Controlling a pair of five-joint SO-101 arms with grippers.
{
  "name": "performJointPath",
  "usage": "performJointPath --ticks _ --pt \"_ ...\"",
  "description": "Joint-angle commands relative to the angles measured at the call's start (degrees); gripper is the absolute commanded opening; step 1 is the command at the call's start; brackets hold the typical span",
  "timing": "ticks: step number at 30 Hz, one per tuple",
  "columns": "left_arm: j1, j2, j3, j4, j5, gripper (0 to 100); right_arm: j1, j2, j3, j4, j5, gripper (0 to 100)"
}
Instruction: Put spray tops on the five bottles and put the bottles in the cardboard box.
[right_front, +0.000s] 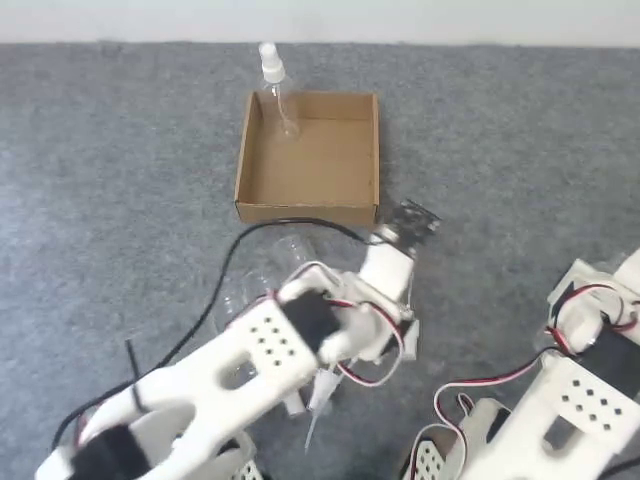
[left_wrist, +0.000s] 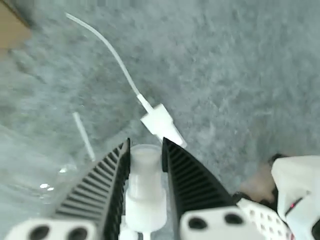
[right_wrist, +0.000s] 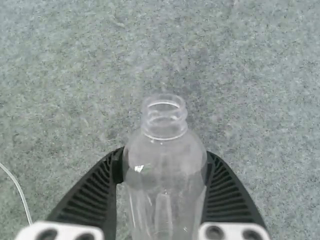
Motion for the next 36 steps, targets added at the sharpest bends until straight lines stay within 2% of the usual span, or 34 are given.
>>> performJointPath --ticks 1,6,15,21,25,32,36 --pt "-3.08 -7.82 0.66 0.35 -0.18 1 -2.42 -1.45 -2.9 -0.48 -0.53 8.4" --pt "-6.68 -14.86 2.59 0.35 -0.09 1 -3.74 -1.71 -2.46 -0.48 -0.53 8.1" --pt "-14.15 -28.22 6.55 -0.09 0.0 1 -12.35 -1.98 -1.05 -0.4 -0.53 8.0" --pt "-21.01 -37.45 14.46 -7.56 0.0 1 -18.24 -1.54 -0.88 -0.4 -0.53 8.0" --pt "-23.65 -42.55 16.84 -8.97 0.09 1 -22.55 -1.98 0.88 -1.01 -0.53 8.0" --pt "-28.57 -46.15 17.1 -8.97 0.97 1 -29.76 -1.98 1.14 -1.01 4.04 8.0" --pt "-31.56 -46.42 17.1 -9.14 2.81 1 -36.26 -1.98 1.14 -1.01 5.27 8.0"
